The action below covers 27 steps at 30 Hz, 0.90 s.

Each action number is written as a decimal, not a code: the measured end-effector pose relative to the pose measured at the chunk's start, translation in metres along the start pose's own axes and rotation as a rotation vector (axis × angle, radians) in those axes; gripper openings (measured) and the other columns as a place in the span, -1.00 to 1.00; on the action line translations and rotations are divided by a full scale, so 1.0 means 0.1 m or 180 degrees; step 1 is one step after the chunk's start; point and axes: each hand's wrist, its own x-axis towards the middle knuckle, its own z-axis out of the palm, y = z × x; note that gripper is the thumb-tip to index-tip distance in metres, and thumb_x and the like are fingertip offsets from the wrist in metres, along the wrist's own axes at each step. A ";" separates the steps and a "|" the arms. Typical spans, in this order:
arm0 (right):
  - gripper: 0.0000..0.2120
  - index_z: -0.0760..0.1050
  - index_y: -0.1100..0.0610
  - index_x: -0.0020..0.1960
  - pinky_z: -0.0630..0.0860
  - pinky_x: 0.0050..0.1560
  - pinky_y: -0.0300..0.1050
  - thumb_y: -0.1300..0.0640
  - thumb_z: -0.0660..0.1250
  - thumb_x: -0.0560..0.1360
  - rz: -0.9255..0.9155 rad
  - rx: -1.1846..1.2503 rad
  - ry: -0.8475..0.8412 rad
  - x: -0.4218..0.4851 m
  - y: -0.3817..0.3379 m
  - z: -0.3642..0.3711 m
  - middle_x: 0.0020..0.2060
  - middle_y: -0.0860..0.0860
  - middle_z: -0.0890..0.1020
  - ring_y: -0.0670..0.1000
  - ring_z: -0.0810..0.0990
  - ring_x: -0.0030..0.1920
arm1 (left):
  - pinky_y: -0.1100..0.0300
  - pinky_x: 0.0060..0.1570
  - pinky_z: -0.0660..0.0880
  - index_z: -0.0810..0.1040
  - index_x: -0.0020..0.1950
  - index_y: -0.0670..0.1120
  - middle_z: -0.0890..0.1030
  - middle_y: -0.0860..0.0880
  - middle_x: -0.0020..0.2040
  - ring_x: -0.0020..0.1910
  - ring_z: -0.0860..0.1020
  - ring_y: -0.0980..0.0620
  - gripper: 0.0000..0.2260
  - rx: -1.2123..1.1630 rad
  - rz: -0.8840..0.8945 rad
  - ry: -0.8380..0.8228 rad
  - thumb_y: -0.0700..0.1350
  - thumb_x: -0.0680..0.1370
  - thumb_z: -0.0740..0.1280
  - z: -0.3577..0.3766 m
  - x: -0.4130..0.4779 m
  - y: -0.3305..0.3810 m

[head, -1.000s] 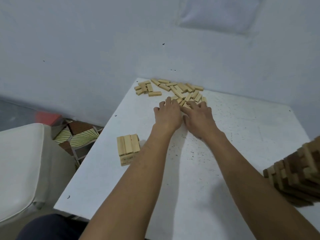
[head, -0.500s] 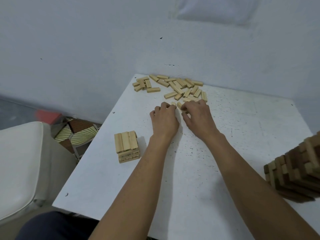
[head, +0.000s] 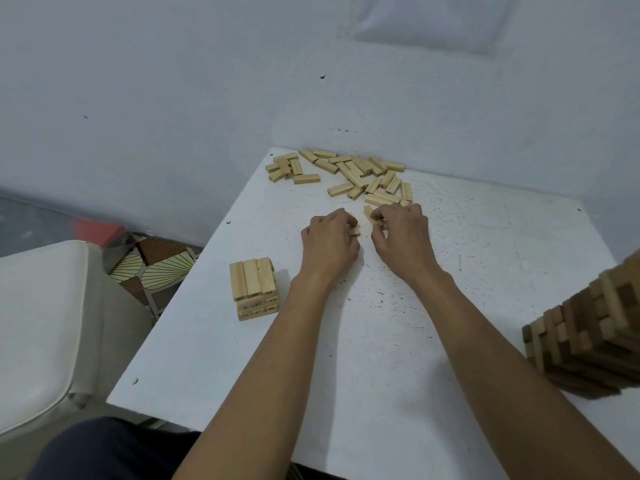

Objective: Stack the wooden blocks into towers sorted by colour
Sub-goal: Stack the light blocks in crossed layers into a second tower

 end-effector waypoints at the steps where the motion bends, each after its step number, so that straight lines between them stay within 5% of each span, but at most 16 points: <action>1: -0.80 0.58 0.11 0.15 0.34 0.07 0.02 0.19 0.30 0.54 0.0027 0.0018 -0.0012 0.00 0.00 -0.01 0.05 0.00 0.65 0.12 0.41 0.09 | 0.04 0.09 0.29 0.52 0.17 -0.02 0.59 0.04 0.17 0.26 0.41 -0.13 -0.77 -0.0014 -0.0008 -0.0035 -0.13 0.53 0.28 0.00 0.01 0.00; 12: -0.84 0.63 0.02 0.06 0.23 0.05 -0.04 0.06 0.30 0.57 0.0173 0.0205 0.0015 0.03 -0.02 -0.04 -0.15 -0.05 0.68 0.08 0.40 0.07 | -0.02 0.24 0.28 0.53 0.30 0.01 0.57 0.01 0.27 0.34 0.39 -0.11 -0.70 -0.0119 -0.0072 -0.0070 -0.08 0.55 0.32 0.03 0.08 0.00; 20: -0.70 0.60 0.07 0.20 0.36 0.11 0.02 0.24 0.23 0.54 0.0035 -0.0011 -0.0058 -0.05 0.05 -0.14 0.13 0.05 0.60 0.15 0.43 0.14 | -0.02 0.23 0.28 0.54 0.28 0.00 0.52 0.03 0.33 0.34 0.41 -0.09 -0.66 -0.0174 -0.0011 -0.0096 -0.03 0.51 0.37 0.03 0.12 -0.02; 27: -0.76 0.64 0.17 0.13 0.45 0.05 0.05 0.28 0.24 0.58 0.0075 -0.0137 -0.0196 -0.10 0.22 -0.19 0.05 0.13 0.60 0.19 0.43 0.10 | -0.08 0.34 0.19 0.40 0.43 0.07 0.38 0.03 0.48 0.44 0.28 -0.16 -0.55 0.0002 0.0161 -0.0639 -0.03 0.54 0.36 0.01 0.21 0.05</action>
